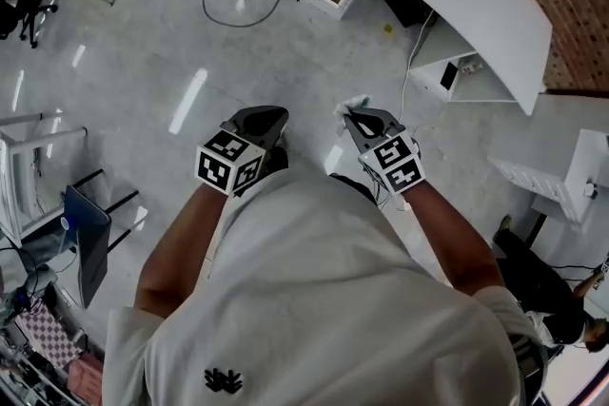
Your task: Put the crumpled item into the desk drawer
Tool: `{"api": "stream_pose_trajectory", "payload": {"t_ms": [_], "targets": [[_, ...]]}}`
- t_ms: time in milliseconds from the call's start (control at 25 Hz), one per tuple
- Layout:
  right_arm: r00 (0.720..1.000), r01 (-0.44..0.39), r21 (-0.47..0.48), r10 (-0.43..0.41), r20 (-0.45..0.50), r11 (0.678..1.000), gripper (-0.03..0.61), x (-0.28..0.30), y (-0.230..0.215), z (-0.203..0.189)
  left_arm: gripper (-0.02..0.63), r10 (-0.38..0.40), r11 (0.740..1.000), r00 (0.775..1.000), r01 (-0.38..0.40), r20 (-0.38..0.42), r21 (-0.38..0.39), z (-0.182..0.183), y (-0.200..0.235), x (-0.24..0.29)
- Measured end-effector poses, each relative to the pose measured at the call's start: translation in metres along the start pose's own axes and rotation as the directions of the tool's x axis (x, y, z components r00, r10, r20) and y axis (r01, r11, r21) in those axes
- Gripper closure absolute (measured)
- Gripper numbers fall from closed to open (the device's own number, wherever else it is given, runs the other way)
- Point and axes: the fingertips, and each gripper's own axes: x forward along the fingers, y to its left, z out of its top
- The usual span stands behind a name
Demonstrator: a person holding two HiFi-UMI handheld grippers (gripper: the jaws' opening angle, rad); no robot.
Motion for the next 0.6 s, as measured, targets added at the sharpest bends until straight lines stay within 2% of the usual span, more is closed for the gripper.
{"api": "stream_pose_trajectory", "payload": {"t_ms": [200,360,600], "targets": [[0.999,0.032,-0.048,-0.033,-0.021,0.998,0.549,0.054,-0.015,0.063,0.589,0.001,1.0,1.0,0.0,-0.008,0.022,0.021,0.079,-0.025],[0.999,0.022,-0.087,-0.027,-0.046,0.996,0.549,0.087,-0.035,0.092,0.589,0.029,0.999,1.0,-0.028,0.004,-0.018,0.029,0.122,-0.031],[0.998,0.008,-0.172,-0.019,-0.063,0.985,0.549,0.147,-0.107,0.134,0.589,0.071,0.995,0.997,-0.07,0.013,-0.074,0.06,0.178,-0.011]]}}
